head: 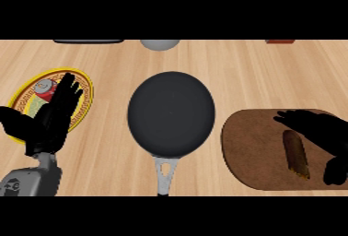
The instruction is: Pick the sweet potato from the cutting board and place it in the pan
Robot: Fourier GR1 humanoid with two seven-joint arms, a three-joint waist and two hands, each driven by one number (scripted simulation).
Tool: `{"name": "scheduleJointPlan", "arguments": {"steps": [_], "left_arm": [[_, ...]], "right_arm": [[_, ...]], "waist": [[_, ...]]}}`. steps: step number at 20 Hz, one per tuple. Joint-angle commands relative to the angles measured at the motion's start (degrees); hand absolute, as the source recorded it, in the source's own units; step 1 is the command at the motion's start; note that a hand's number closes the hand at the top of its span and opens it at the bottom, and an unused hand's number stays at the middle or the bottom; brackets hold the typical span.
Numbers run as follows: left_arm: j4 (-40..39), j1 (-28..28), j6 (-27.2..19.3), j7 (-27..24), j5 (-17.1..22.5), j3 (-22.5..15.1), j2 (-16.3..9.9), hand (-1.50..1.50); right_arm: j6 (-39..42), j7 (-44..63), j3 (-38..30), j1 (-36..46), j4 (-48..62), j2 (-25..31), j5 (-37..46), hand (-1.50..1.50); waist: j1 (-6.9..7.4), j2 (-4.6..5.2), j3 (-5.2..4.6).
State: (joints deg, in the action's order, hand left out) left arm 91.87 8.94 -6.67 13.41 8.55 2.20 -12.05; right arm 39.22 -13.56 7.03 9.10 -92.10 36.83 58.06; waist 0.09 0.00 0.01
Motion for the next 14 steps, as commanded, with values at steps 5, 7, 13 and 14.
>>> {"name": "scheduleJointPlan", "arguments": {"steps": [5, 7, 13, 14], "left_arm": [[0.5, 2.3, 1.7, 2.9, 0.0, 1.9, -0.2, 0.0], [4.8, -3.1, 0.7, 2.4, -1.4, 0.7, 0.6, 0.0], [0.8, 1.1, 1.5, 2.7, -1.3, 1.6, 0.7, 0.0], [-1.5, 0.8, 3.3, -0.3, -0.2, 3.3, 0.1, 0.0]], "right_arm": [[0.2, -2.6, -0.9, 4.3, 7.0, -4.1, 3.1, -1.5], [-1.4, -0.1, 1.3, -0.1, 5.1, -6.2, 5.2, -1.5], [-8.7, -8.6, 3.1, 6.1, 14.6, -7.6, 7.4, 1.5], [-11.1, -9.3, 3.3, 1.8, 12.6, -7.8, 7.8, 1.5]], "waist": [[0.04, -0.01, -0.01], [0.1, -0.08, -0.01], [0.42, 0.06, 0.01], [0.09, 0.03, 0.0]]}}
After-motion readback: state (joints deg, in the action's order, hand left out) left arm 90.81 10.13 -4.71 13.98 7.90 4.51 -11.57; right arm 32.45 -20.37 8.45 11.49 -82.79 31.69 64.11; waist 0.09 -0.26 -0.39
